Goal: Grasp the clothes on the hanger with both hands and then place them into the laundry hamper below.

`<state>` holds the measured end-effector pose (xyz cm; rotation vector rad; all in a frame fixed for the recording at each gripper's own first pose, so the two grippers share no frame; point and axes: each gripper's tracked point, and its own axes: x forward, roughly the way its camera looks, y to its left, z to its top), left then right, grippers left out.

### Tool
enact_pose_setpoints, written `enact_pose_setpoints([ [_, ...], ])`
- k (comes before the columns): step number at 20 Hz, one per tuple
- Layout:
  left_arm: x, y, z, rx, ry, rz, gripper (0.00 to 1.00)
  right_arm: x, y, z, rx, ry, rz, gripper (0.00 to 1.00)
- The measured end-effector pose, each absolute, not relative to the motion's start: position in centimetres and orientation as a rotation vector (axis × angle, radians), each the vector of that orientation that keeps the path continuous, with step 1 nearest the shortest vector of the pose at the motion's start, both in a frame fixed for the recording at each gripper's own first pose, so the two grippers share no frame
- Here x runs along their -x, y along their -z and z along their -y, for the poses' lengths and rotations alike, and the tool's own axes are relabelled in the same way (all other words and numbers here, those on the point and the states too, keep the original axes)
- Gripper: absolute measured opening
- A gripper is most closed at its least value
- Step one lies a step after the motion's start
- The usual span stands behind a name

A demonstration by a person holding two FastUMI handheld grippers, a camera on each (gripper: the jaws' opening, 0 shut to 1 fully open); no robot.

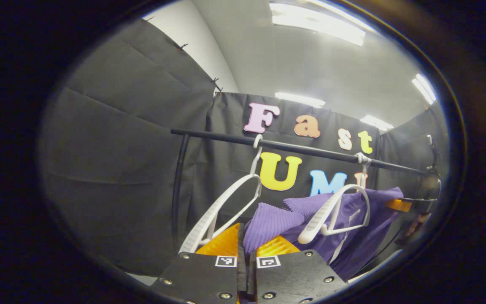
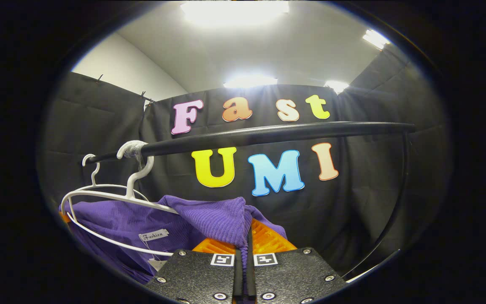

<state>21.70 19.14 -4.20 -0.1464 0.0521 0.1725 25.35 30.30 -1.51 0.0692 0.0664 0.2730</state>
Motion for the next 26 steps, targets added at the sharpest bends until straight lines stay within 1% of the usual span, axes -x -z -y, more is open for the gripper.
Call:
enact_pose_setpoints([
  [4,-21.0,6.1,-18.4,0.165,-0.186,-0.078,0.02,-25.4,1.9,-30.0,-0.048,-0.279,-0.053,0.02],
  [10,-19.4,7.7,-15.7,0.166,-0.234,-0.105,0.02,-26.3,2.4,-29.2,-0.05,-0.322,-0.03,0.02],
  [11,-19.4,7.8,-14.8,0.16,-0.243,-0.109,0.02,-26.9,2.5,-29.0,-0.053,-0.332,-0.03,0.01],
  [12,-19.6,7.7,-13.8,0.154,-0.25,-0.113,0.02,-28.3,2.7,-28.7,-0.055,-0.337,-0.03,0.02],
  [14,-20.5,7.7,-11.7,0.146,-0.267,-0.118,0.02,-30.2,2.8,-27.9,-0.065,-0.345,-0.026,0.01],
  [15,-21.0,7.7,-10.9,0.143,-0.275,-0.12,0.02,-31.0,2.8,-27.3,-0.064,-0.341,-0.018,0.02],
  [17,-22.0,7.7,-9.8,0.146,-0.293,-0.129,0.02,-32.2,3.3,-26.2,-0.064,-0.345,-0.018,0.02],
  [20,-22.0,8.0,-8.9,0.141,-0.322,-0.135,0.02,-33.2,4.6,-25.6,-0.076,-0.378,-0.033,0.03],
  [24,-22.1,8.3,-5.7,0.11,-0.359,-0.154,0.02,-34.7,5.4,-24.5,-0.068,-0.397,-0.023,0.03],
  [25,-22.1,8.3,-5.1,0.101,-0.368,-0.154,0.08,-35.2,5.7,-23.8,-0.065,-0.394,-0.027,0.03],
  [26,-22.2,8.2,-4.4,0.097,-0.372,-0.153,0.08,-35.6,6.0,-23.0,-0.062,-0.39,-0.031,0.03],
])
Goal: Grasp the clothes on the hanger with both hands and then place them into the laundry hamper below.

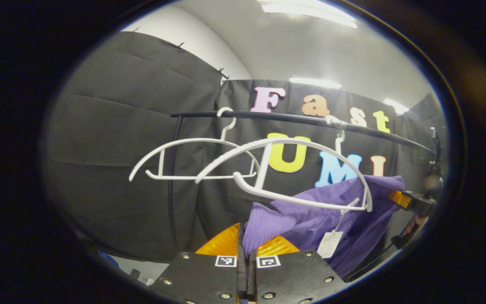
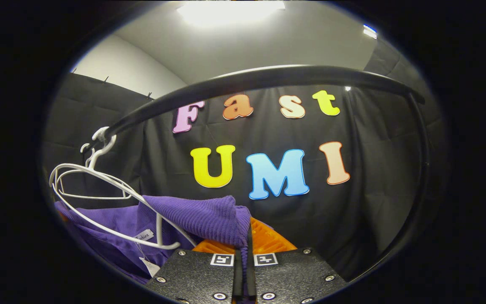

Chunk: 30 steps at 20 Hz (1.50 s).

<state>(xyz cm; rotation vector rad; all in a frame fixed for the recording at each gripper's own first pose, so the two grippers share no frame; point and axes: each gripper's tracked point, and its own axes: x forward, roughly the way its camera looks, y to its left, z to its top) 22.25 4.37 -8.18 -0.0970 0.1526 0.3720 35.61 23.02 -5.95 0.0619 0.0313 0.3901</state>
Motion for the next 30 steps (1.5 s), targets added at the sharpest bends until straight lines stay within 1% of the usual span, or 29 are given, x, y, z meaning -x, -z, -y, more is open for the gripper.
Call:
enact_pose_setpoints([
  [2,-21.8,8.3,-3.2,0.097,-0.376,-0.153,0.02,-35.4,6.7,-22.1,-0.053,-0.387,-0.037,0.03],
  [3,-21.7,8.2,-2.6,0.093,-0.38,-0.152,0.08,-34.7,7.1,-22.2,-0.037,-0.41,-0.038,0.03],
  [6,-22.4,8.3,-0.9,0.088,-0.387,-0.16,0.08,-33.9,8.3,-21.3,0.03,-0.443,-0.042,0.03],
  [8,-23.8,9.9,0.0,0.088,-0.377,-0.202,0.08,-34.3,8.7,-20.2,0.032,-0.439,-0.049,0.03],
  [9,-23.9,10.7,0.4,0.085,-0.373,-0.23,0.02,-34.5,9.2,-19.5,0.027,-0.43,-0.05,0.03],
  [10,-23.9,11.2,1.0,0.094,-0.363,-0.241,0.08,-34.4,10.0,-18.6,0.028,-0.415,-0.065,0.03],
  [11,-23.7,11.5,1.5,0.116,-0.35,-0.247,0.02,-34.2,10.9,-17.6,0.022,-0.404,-0.086,0.02],
  [14,-24.4,12.4,2.6,0.167,-0.319,-0.262,0.02,-33.6,13.5,-15.4,0.019,-0.381,-0.133,0.03],
  [15,-24.5,13.1,2.8,0.183,-0.317,-0.271,0.08,-33.2,14.3,-15.1,0.014,-0.389,-0.15,0.03],
  [16,-24.6,13.5,2.8,0.196,-0.315,-0.279,0.02,-32.6,15.1,-15.1,0.018,-0.399,-0.169,0.03],
  [17,-24.5,14.0,2.8,0.203,-0.315,-0.29,0.02,-32.1,15.7,-15.3,0.029,-0.403,-0.176,0.03],
  [19,-23.9,14.8,2.8,0.199,-0.306,-0.308,0.02,-30.7,16.5,-14.8,0.024,-0.409,-0.192,0.02],
  [24,-22.1,16.1,4.1,0.231,-0.236,-0.32,0.02,-27.2,16.8,-14.8,-0.01,-0.423,-0.234,0.03],
  [25,-21.7,16.4,4.2,0.227,-0.223,-0.322,0.09,-26.5,16.9,-14.8,-0.01,-0.42,-0.242,0.03],
  [26,-21.2,16.5,4.1,0.218,-0.21,-0.324,0.09,-25.8,16.8,-15.0,-0.015,-0.416,-0.253,0.03],
  [27,-20.7,16.6,4.0,0.211,-0.195,-0.327,0.02,-25.0,16.8,-15.1,-0.018,-0.412,-0.264,0.03],
  [28,-20.3,16.7,3.9,0.208,-0.177,-0.331,0.02,-24.2,16.8,-15.3,-0.021,-0.403,-0.276,0.02],
  [29,-19.9,16.8,3.9,0.205,-0.156,-0.337,0.02,-23.4,16.6,-15.5,-0.025,-0.39,-0.285,0.03],
  [30,-19.4,16.8,3.8,0.2,-0.132,-0.343,0.08,-22.4,16.4,-15.7,-0.03,-0.379,-0.287,0.03],
])
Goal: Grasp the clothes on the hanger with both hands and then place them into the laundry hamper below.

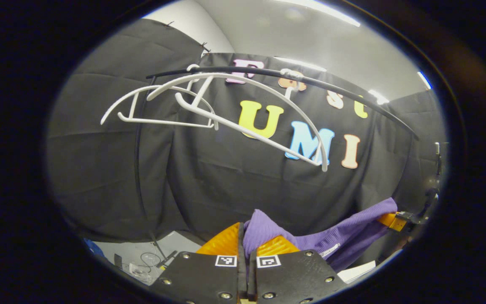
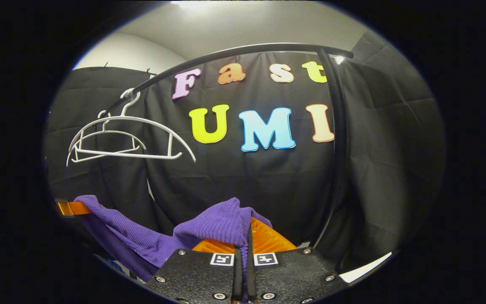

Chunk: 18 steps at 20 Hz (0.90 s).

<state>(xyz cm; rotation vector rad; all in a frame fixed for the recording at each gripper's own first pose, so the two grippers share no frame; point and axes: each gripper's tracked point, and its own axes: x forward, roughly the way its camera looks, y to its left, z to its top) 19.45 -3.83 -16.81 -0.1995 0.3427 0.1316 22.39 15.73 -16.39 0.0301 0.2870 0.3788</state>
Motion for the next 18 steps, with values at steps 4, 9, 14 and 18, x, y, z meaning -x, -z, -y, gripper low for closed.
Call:
enact_pose_setpoints([
  [4,-17.7,16.6,3.3,0.177,-0.041,-0.352,0.02,-18.1,16.2,-17.0,-0.034,-0.33,-0.297,0.04],
  [9,-13.7,16.7,2.9,0.175,0.075,-0.348,0.02,-11.5,16.7,-16.9,-0.02,-0.24,-0.318,0.03],
  [14,-9.6,19.5,1.9,0.201,0.157,-0.411,0.0,-5.9,18.4,-17.3,-0.015,-0.19,-0.374,0.03],
  [18,-8.5,21.3,1.9,0.236,0.203,-0.455,0.02,-3.2,20.2,-18.1,-0.046,-0.18,-0.434,0.04],
])
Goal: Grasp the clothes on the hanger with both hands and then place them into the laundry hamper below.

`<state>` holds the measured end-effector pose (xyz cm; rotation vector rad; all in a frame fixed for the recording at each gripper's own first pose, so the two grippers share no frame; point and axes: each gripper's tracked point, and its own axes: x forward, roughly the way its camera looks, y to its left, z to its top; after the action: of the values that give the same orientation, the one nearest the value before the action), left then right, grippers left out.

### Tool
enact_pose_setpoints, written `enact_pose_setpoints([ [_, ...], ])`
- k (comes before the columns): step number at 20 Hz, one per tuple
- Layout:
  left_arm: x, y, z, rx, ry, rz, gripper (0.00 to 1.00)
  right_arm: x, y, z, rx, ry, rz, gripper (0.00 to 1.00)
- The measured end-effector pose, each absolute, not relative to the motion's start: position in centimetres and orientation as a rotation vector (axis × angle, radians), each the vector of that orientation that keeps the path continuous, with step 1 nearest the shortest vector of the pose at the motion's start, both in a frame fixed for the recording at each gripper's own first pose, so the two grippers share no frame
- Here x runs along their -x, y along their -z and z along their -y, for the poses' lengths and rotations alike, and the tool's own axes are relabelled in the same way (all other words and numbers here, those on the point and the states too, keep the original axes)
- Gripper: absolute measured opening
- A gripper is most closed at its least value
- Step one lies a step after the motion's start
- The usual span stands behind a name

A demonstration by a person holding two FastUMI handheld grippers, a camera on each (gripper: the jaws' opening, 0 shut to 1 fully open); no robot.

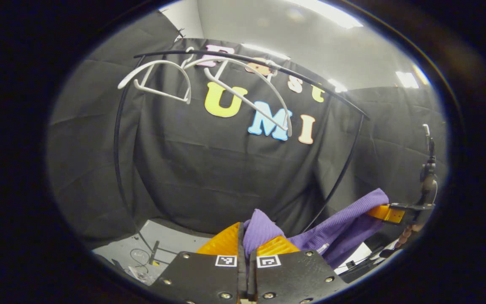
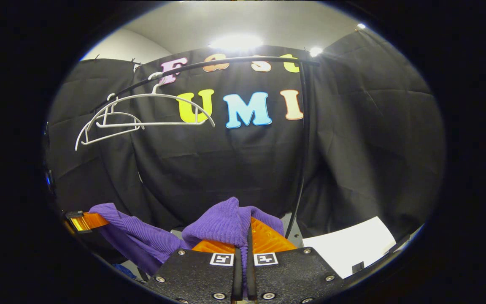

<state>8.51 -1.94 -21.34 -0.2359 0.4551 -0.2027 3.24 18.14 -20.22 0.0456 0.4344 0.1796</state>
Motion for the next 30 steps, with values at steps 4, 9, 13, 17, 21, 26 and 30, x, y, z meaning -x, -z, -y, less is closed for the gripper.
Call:
enact_pose_setpoints([
  [4,-7.1,23.5,2.0,0.205,0.226,-0.502,0.08,-1.3,23.2,-19.4,-0.083,-0.199,-0.523,0.03],
  [9,-5.2,27.4,4.3,0.204,0.243,-0.596,0.08,-0.3,27.6,-21.2,-0.118,-0.282,-0.67,0.03],
  [13,-4.2,30.0,4.4,0.174,0.152,-0.653,0.02,-0.4,30.6,-21.4,-0.114,-0.361,-0.754,0.03],
  [17,-3.2,32.4,5.4,0.174,0.103,-0.72,0.02,0.1,32.9,-20.8,-0.117,-0.384,-0.8,0.03],
  [21,-3.1,34.7,5.9,0.133,0.131,-0.772,0.02,-0.3,35.7,-20.1,-0.136,-0.358,-0.859,0.04],
  [26,-4.1,38.9,5.7,0.089,0.179,-0.839,0.02,-0.3,38.6,-20.7,-0.162,-0.3,-0.907,0.04],
  [30,-4.5,42.8,5.7,0.023,0.267,-0.862,0.0,0.1,41.5,-20.8,-0.182,-0.23,-0.933,0.04],
])
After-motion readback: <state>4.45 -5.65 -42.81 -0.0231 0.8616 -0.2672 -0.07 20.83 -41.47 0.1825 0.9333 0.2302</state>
